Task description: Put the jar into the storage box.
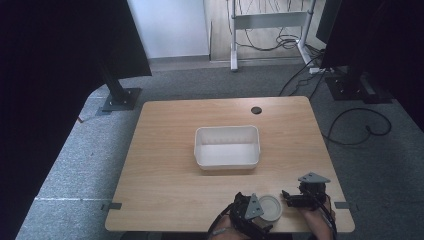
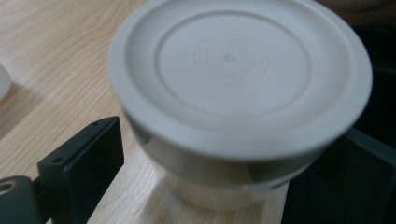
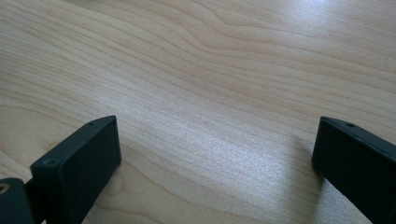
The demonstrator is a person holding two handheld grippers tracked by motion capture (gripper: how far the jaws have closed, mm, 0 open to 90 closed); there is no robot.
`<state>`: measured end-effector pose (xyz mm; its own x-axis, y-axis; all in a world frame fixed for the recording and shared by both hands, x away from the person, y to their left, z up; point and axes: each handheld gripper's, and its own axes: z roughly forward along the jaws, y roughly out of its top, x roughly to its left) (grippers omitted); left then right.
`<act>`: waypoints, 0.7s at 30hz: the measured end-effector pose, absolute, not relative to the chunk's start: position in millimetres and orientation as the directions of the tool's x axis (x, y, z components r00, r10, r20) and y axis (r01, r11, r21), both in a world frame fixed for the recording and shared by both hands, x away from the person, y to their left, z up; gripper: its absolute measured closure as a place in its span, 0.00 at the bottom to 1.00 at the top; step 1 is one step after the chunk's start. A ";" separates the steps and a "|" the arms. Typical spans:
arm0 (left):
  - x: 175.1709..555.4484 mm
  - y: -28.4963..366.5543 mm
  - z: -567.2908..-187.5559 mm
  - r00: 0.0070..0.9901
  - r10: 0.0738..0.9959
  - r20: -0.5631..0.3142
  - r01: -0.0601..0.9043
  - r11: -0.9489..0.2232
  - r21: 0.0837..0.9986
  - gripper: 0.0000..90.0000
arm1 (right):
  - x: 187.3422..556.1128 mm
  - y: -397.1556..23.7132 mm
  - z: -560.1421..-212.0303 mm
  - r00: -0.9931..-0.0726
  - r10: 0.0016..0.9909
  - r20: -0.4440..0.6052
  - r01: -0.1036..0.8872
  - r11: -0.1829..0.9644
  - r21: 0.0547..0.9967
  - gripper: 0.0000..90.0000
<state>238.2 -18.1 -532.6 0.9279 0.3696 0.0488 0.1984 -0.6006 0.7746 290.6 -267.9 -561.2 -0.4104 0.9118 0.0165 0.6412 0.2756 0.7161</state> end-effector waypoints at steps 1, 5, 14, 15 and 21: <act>238.7 -20.7 -532.9 0.927 0.371 0.053 0.198 -0.604 0.772 0.05 | 290.6 -268.0 -561.2 -0.410 0.912 0.016 0.641 0.276 0.716 0.01; 239.6 -24.8 -533.8 0.927 0.370 0.056 0.197 -0.609 0.768 0.06 | 290.6 -267.9 -561.2 -0.410 0.912 0.016 0.641 0.276 0.716 0.01; 241.7 -35.8 -536.3 0.929 0.364 0.065 0.193 -0.627 0.755 0.10 | 290.6 -268.0 -561.2 -0.411 0.912 0.016 0.641 0.276 0.716 0.01; 242.3 -35.4 -536.0 0.929 0.367 0.048 0.204 -0.618 0.759 0.10 | 290.6 -268.0 -561.2 -0.410 0.912 0.017 0.641 0.276 0.716 0.01; 243.6 -34.2 -534.6 0.924 0.381 0.024 0.230 -0.608 0.760 0.11 | 290.6 -267.9 -561.2 -0.410 0.912 0.016 0.641 0.276 0.716 0.01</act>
<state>243.6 -34.2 -534.6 0.9244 0.3806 0.0244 0.2301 -0.6076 0.7602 290.6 -267.9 -561.2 -0.4105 0.9117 0.0165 0.6413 0.2758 0.7161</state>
